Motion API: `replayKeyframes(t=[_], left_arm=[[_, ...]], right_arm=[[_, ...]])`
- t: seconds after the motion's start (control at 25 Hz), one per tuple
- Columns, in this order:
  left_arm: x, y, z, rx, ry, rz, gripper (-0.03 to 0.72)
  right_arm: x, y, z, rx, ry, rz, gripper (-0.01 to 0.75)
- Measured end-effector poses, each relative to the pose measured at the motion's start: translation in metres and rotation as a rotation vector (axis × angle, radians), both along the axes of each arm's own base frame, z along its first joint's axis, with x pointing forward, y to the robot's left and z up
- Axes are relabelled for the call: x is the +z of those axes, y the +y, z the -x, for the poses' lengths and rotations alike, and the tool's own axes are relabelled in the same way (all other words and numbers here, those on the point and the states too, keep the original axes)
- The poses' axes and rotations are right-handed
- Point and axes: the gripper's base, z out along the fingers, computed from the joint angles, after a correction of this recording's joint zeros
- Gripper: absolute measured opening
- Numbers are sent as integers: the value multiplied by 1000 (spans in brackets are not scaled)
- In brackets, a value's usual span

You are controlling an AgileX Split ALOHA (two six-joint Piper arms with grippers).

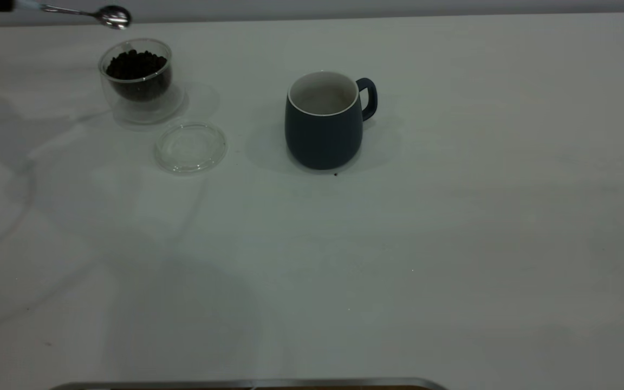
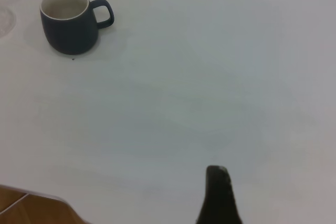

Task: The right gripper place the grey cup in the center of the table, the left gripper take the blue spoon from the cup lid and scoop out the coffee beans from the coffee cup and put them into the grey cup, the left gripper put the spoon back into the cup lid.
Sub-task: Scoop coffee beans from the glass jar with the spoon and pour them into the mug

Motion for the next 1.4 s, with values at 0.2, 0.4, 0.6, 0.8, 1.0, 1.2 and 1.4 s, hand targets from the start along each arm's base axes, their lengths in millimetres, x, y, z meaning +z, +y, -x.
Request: replayKeyframes(t=[0.2,0.4,0.6,0.8,1.0,1.2,1.4], left_arm=[[-8,-16,-9,-10,-14,-110,130],[-9,-22,-11,-18,-30,-142,130],[-11,-20,-13,-1,-36,-165,130],[-27,-20,-12,4,-4,-157,130],[-48,-20,-10,6,40,-143,130],[-49,-21,-12,56,81,-94,130],[-48,-21,-13,153,181,-13,130]], right_arm=[[0,0,0,0,0,0,592],[0,0,0,0,0,0,592],[0,0,0,0,0,0,592],[0,0,0,0,0,0,592],[0,0,0,0,0,0,592],[0,0,0,0,0,0,592],[0,0,0,0,0,0,592]])
